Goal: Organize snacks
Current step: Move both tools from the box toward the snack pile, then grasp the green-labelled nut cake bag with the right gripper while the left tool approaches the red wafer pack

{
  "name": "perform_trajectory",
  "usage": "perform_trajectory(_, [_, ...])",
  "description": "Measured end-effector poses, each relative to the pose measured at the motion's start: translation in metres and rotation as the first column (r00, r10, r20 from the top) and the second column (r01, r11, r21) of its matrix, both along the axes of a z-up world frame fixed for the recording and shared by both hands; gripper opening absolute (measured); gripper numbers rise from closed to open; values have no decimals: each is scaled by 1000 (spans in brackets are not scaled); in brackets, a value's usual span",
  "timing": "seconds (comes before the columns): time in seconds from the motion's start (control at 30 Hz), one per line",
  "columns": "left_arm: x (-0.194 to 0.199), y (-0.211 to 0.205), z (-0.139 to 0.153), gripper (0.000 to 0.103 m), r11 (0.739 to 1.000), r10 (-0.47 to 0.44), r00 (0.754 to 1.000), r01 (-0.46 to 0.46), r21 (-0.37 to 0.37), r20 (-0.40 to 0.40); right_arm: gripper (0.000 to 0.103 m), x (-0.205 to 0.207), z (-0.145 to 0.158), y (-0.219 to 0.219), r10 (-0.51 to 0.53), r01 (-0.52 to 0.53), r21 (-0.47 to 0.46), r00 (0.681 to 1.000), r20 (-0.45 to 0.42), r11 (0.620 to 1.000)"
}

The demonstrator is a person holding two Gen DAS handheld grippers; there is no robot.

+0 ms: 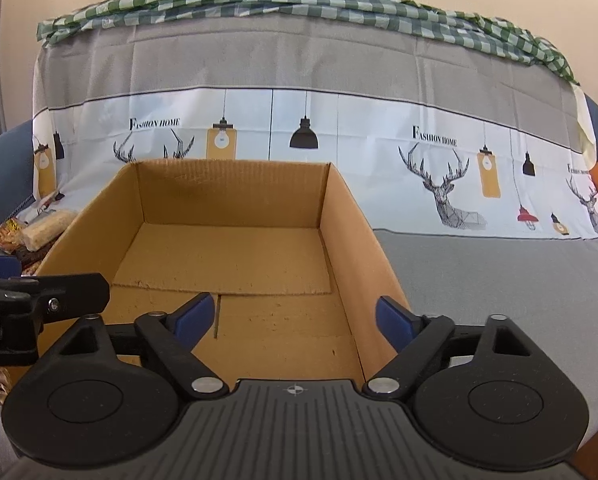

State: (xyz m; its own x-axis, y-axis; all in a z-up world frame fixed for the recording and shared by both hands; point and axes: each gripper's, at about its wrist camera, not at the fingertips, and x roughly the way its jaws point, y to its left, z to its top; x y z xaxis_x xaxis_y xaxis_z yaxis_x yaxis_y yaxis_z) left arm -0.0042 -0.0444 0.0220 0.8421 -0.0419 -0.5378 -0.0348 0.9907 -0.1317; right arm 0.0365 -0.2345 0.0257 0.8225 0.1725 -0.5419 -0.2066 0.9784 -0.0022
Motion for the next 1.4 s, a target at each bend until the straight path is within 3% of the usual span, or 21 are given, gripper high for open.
perform_trajectory(0.13, [-11,6,6,71,999,6,998,-8,32,60,65,-4,9,7,-3,1,28,999,43,1000])
perform_trajectory(0.2, [-19,13,8,62,999,17,997,-20,36,72,62,-7,14,13,3,-5,46,998,56,999])
perform_trajectory(0.3, [-28,30,12,56,999,30,998,-31,20,58,60,-12,22,25,19,-25,75,997,81,997])
perform_trajectory(0.47, [-42,73,24,53,999,8,1000,-8,-31,13,59,-25,34,55,80,-96,128,989,122,987])
perform_trajectory(0.63, [-64,120,28,53,994,25,999,-27,109,24,59,-41,37,96,187,-210,178,973,137,961])
perform_trajectory(0.77, [-79,169,13,53,990,37,998,-43,134,51,59,-55,33,139,291,-314,190,946,142,930])
perform_trajectory(0.93, [-93,219,-7,53,992,126,989,-125,-8,79,60,-66,18,195,400,-416,173,908,120,893])
perform_trajectory(1.1, [-93,242,-7,53,973,205,975,-193,-127,87,67,-63,-10,237,436,-440,145,898,61,886])
perform_trajectory(1.17, [-90,248,-8,53,965,224,972,-211,-157,73,71,-58,-20,251,443,-443,131,896,32,887])
perform_trajectory(1.27, [-83,253,-11,54,962,222,974,-210,-176,49,84,-50,-38,268,464,-465,85,885,30,881])
perform_trajectory(1.4, [-73,259,-19,55,960,222,975,-220,-170,-12,90,-32,-61,280,456,-455,49,890,-25,889])
